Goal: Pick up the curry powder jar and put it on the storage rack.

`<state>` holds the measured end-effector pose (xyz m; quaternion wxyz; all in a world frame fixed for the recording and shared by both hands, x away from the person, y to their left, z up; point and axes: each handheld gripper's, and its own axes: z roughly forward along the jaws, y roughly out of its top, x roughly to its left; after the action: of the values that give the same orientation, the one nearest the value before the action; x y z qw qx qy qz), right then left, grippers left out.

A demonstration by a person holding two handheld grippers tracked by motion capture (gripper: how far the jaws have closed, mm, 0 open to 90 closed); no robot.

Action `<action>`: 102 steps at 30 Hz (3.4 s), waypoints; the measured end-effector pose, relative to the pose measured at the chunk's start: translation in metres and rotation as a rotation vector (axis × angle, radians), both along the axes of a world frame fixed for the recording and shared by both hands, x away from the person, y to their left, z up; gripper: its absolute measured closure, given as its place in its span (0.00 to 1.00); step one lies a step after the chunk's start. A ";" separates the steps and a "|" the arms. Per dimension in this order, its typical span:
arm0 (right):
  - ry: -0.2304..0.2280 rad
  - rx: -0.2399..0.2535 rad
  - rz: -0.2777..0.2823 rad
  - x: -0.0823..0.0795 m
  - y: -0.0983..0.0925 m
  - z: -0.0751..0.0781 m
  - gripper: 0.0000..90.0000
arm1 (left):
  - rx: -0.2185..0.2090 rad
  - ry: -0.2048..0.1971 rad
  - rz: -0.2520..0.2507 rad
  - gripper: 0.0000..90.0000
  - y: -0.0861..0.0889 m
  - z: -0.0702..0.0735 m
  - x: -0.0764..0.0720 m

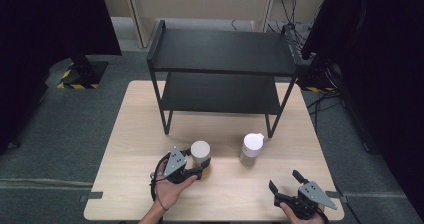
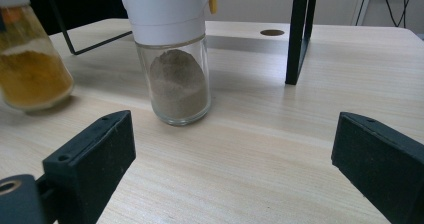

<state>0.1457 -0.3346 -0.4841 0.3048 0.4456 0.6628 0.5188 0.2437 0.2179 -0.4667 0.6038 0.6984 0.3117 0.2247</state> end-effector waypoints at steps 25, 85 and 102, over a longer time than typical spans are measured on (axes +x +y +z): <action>0.007 0.008 -0.003 0.001 0.000 0.000 0.05 | -0.064 -0.201 0.274 0.38 0.021 0.152 0.009; 0.012 0.019 -0.008 0.002 -0.001 0.000 0.05 | -0.126 -0.203 0.380 0.38 0.007 0.254 0.047; 0.015 0.022 -0.006 0.002 -0.002 0.001 0.05 | -0.127 -0.203 0.453 0.38 -0.004 0.269 0.072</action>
<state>0.1478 -0.3366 -0.4836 0.2967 0.4548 0.6580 0.5217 0.3152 0.2135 -0.1976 0.6088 0.5454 0.4117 0.4030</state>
